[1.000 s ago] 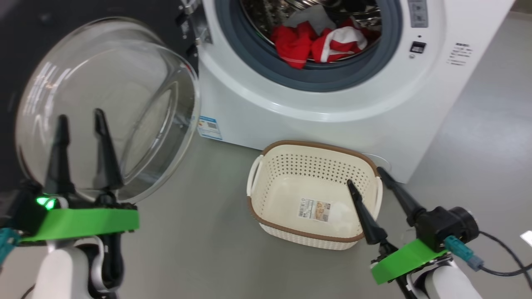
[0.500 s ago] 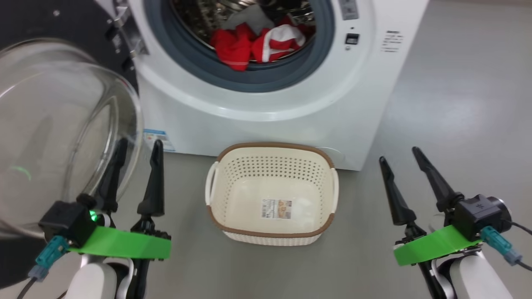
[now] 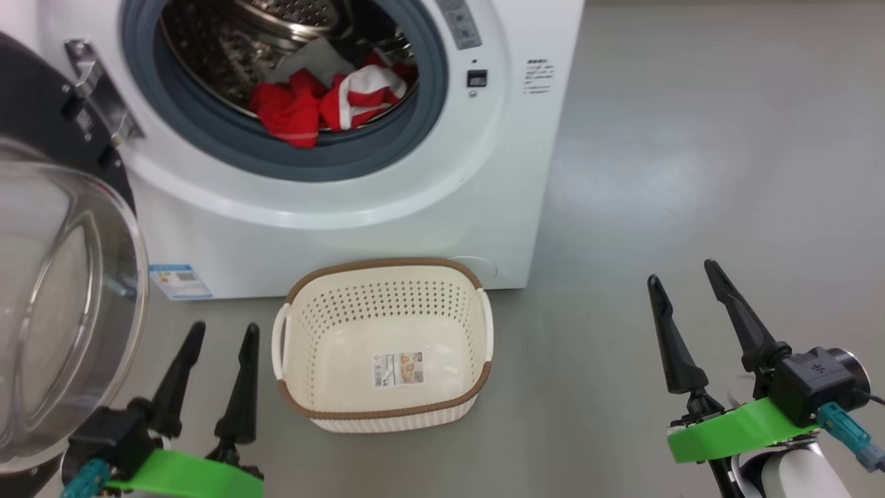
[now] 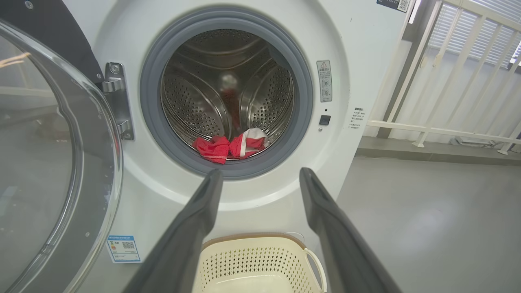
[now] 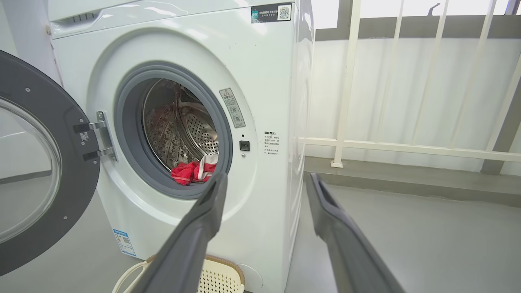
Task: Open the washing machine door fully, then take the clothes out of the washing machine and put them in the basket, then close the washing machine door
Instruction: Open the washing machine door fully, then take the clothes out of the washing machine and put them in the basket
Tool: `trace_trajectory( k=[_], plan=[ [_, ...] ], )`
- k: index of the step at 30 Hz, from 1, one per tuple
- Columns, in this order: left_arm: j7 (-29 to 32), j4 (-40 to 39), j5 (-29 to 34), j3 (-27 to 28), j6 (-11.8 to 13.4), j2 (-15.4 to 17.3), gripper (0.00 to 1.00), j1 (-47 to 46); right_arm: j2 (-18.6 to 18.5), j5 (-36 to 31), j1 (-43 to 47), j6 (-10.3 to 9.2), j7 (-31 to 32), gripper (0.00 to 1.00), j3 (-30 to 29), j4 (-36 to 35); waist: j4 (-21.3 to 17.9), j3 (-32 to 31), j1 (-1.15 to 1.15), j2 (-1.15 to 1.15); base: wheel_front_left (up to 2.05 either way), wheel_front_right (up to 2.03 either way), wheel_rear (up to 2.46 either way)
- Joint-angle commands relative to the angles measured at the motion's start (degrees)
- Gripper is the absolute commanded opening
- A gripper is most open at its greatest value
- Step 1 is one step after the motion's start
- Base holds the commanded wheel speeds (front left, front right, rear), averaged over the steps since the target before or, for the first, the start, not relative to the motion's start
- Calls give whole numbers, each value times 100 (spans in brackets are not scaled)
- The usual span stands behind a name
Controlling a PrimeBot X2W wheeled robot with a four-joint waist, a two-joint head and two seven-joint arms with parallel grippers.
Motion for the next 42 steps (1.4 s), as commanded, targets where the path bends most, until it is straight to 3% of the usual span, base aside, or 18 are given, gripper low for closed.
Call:
trace_trajectory(
  k=[1, 7, 29, 42],
  plan=[
    [-66, -142, -5, 246, -34, 170, 100, 116, 7, 26, 16, 36, -38, 100, 201, -213, -257, -205, 0, 0, 0, 0, 0],
    [-67, -104, -309, 256, -63, 224, 100, 441, 7, 67, 154, 36, -38, 100, 259, -232, -414, -382, 0, 0, 0, 0, 0],
    [-68, -614, 125, 485, 143, 365, 100, 1181, 7, -77, 1001, 36, -38, 100, -421, -590, -497, -631, 0, 0, 0, 0, 0],
    [-68, -730, 213, 501, 234, 334, 100, 1270, 7, 9, 1026, 36, -38, 100, -170, -615, -520, -655, 0, 0, 0, 0, 0]
  ],
)
